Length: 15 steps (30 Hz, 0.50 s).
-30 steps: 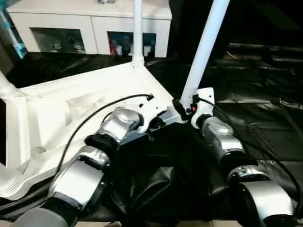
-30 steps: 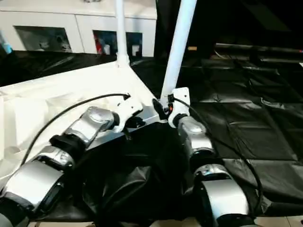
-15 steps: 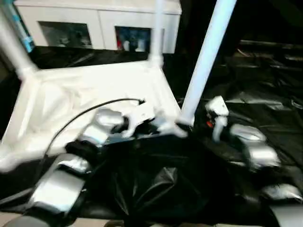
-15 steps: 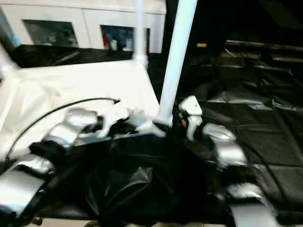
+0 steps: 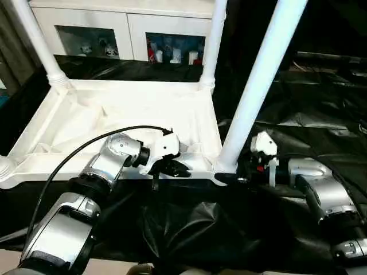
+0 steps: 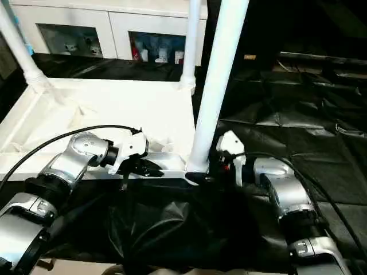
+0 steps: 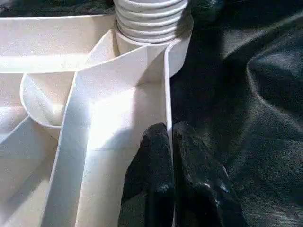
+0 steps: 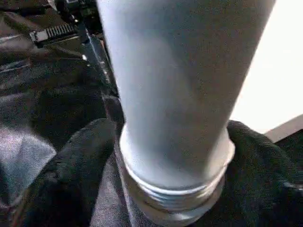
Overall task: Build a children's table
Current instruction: Insert table leg to table base, then rotate leg to tighten
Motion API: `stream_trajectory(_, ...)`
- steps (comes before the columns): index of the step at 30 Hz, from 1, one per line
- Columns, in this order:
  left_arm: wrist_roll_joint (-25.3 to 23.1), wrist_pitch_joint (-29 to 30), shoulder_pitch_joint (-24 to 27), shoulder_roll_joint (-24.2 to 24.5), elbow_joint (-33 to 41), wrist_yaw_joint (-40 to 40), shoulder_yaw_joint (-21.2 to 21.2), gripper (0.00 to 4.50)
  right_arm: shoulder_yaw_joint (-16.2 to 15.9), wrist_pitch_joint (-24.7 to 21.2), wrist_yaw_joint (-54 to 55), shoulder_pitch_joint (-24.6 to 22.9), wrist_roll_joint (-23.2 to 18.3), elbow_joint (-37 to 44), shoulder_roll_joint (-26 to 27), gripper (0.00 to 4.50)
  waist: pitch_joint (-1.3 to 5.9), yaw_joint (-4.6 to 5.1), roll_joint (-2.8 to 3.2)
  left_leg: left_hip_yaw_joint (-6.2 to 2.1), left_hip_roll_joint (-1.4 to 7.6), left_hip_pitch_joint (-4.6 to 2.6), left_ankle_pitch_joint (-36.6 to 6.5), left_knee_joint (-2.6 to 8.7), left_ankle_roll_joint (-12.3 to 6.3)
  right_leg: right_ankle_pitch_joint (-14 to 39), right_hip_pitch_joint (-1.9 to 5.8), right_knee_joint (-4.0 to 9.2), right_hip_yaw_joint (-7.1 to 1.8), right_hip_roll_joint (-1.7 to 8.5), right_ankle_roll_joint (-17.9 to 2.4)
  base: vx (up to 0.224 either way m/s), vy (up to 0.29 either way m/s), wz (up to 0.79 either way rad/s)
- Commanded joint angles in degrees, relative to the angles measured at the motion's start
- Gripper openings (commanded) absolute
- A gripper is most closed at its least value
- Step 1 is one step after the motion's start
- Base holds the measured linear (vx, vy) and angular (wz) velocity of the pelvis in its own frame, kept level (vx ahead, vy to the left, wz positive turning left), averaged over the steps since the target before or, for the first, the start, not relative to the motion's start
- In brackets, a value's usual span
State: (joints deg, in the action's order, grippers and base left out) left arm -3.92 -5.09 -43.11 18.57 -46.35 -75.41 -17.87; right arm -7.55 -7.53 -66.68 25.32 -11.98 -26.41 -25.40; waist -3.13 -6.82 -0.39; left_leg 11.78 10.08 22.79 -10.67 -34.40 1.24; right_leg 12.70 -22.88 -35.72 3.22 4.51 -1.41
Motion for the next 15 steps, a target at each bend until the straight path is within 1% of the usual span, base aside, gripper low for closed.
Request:
stream_trajectory(1,1.9,-0.5,-0.4,-0.7,2.8,-0.9,0.1,0.00,-0.9,-0.6,-0.1,0.0,0.5,1.4,0.0,3.51,4.13,-0.05,-0.27,-1.67,4.08,-1.79,-3.6,3.47,-5.97,-7.1,2.90,2.70,-2.47,4.92,-15.6,0.000,0.000,0.00)
stream_trajectory(5,1.7,-0.5,-0.3,-0.7,2.9,-0.7,0.2,0.00,-1.0,-0.6,0.1,-0.4,0.5,1.9,0.2,3.18,4.13,-0.06,-0.28,-1.66,4.05,-1.76,-3.6,3.40,-6.06,-6.8,2.85,2.67,-2.45,4.86,-15.6,0.000,0.000,0.00)
stream_trajectory(6,1.6,-0.5,-0.2,-0.7,2.9,-0.7,0.2,0.00,-1.1,-0.6,0.2,-0.5,0.5,2.0,0.2,3.18,4.12,-0.04,-0.41,-1.66,4.06,-1.75,-3.9,3.41,-5.98,-6.4,2.87,2.70,-2.43,4.87,-15.5,0.000,0.000,0.00)
stream_trajectory(8,1.6,-0.3,-0.2,-0.7,2.9,-0.7,0.4,0.00,-1.2,-0.6,0.1,-0.8,0.4,2.1,0.2,2.96,4.11,-0.06,-0.33,-1.67,4.05,-1.75,-4.1,3.41,-5.82,-5.8,2.86,2.72,-2.43,4.90,-15.4,0.000,0.000,0.00)
stream_trajectory(9,1.5,-0.2,-0.2,-0.7,2.8,-0.3,0.6,0.00,-1.3,-0.5,0.2,-1.3,0.6,2.2,0.4,2.91,4.11,-0.07,-0.43,-1.65,4.03,-1.77,-4.3,3.40,-5.77,-5.6,2.86,2.75,-2.46,4.89,-15.4,0.000,0.000,0.00)
stream_trajectory(12,1.2,-0.2,-0.3,-1.0,2.2,1.1,0.9,0.00,-1.1,-0.5,1.0,-2.0,0.8,2.2,0.8,2.82,4.16,-0.09,-0.39,-1.70,4.02,-1.71,-3.8,3.37,-5.90,-6.0,2.87,2.66,-2.43,4.89,-15.2,0.000,0.000,0.00)
stream_trajectory(13,0.7,0.3,-0.6,-1.4,1.5,3.1,1.1,0.00,-0.6,-0.5,2.6,-2.4,0.7,1.6,1.6,2.80,4.18,-0.02,-0.45,-1.66,4.00,-1.69,-3.8,3.32,-5.85,-5.9,2.89,2.67,-2.45,4.92,-15.3,0.000,0.000,0.00)
stream_trajectory(14,0.1,0.6,-1.1,-2.0,0.5,5.4,1.3,0.00,0.0,-0.6,4.8,-2.8,0.9,0.8,2.6,2.78,4.16,-0.10,-0.34,-1.70,4.02,-1.74,-4.0,3.33,-5.75,-5.6,2.80,2.71,-2.45,4.95,-15.3,0.000,0.000,0.00)
stream_trajectory(15,-0.6,1.1,-1.6,-2.6,-0.5,8.0,1.5,0.00,0.7,-0.7,7.6,-3.0,1.2,-0.2,3.7,2.78,4.13,0.02,-0.36,-1.69,4.00,-1.79,-4.4,3.38,-5.52,-5.0,2.71,2.80,-2.47,4.95,-15.3,0.000,0.000,0.00)
